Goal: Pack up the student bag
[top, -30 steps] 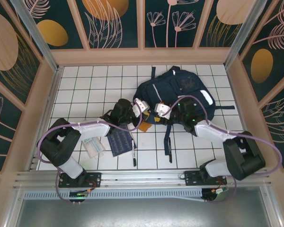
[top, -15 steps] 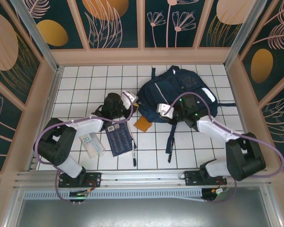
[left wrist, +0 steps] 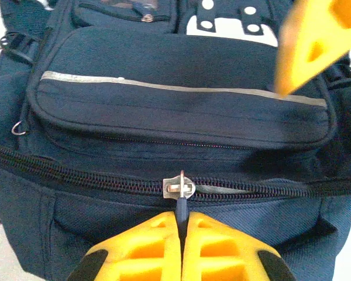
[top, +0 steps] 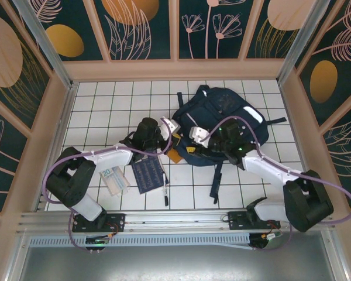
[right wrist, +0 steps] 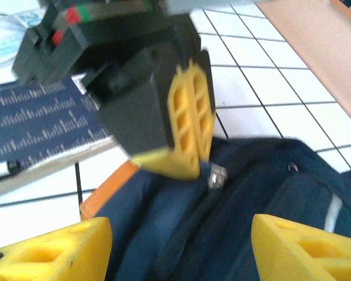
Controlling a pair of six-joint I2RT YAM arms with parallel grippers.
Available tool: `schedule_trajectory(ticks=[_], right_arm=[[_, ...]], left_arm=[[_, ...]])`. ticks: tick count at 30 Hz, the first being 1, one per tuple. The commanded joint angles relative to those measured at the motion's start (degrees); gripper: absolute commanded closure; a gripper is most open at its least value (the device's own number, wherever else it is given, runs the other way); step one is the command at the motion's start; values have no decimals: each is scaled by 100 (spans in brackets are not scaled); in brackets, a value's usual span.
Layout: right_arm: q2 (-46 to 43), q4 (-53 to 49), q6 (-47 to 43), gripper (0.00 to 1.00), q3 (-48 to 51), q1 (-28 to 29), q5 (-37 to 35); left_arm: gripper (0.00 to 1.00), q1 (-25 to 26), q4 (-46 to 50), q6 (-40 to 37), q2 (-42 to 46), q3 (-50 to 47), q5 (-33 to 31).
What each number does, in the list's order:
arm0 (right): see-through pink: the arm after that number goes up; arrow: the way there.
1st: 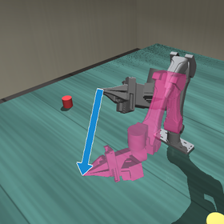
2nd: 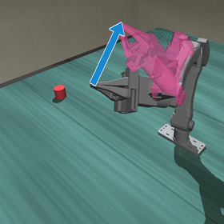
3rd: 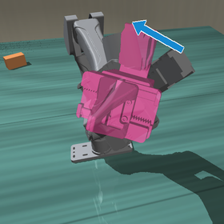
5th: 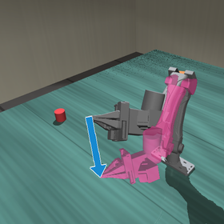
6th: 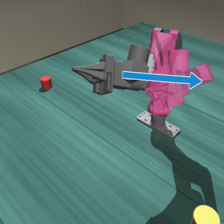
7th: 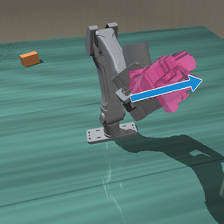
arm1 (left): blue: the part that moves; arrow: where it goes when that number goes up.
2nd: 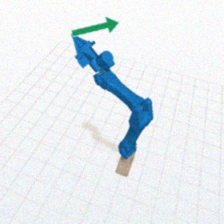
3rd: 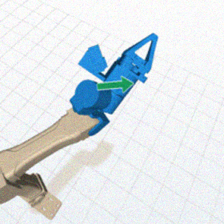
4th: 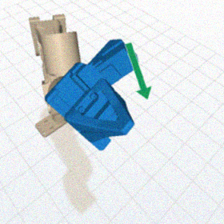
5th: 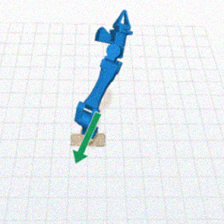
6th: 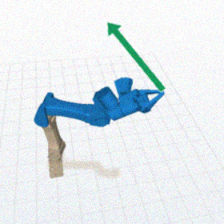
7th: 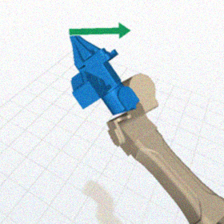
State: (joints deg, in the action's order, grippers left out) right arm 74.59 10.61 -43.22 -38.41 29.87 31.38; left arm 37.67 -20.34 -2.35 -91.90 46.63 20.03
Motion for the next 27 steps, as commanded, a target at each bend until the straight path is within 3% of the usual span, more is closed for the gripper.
schedule_trajectory(ticks=[1,4,5,8,9,14,16,18,21,23,27], right_arm=[[520,107,276,36,-271,54,-181],[754,-209,134,41,-333,50,-526],[787,-430,-11,51,-368,39,-520],[741,-1033,-365,93,-421,-38,-508],[673,-1230,-506,100,-429,-104,-477],[111,-2188,-1570,100,-351,-387,-520],[-31,-2385,-1960,100,-298,-439,-769],[-143,-2227,-1924,98,-241,-496,-943],[-316,-1642,-1124,59,-268,-690,-62],[-477,-761,-307,44,-106,-649,448],[-296,536,967,37,-3,-295,464]], left_arm=[[100,-5,-629,316,340,122,326],[100,-16,-535,229,422,145,229],[100,-14,-460,186,452,151,175],[100,-151,-308,110,556,114,-69],[100,-286,-281,122,588,89,-141],[100,-1143,-43,-39,434,158,-728],[100,-1224,538,-448,134,541,-1021],[100,-1191,1114,-636,-161,873,-916],[100,-1037,691,-221,-144,653,-148],[100,-745,447,-105,-14,468,53],[100,-361,274,332,145,462,383]])
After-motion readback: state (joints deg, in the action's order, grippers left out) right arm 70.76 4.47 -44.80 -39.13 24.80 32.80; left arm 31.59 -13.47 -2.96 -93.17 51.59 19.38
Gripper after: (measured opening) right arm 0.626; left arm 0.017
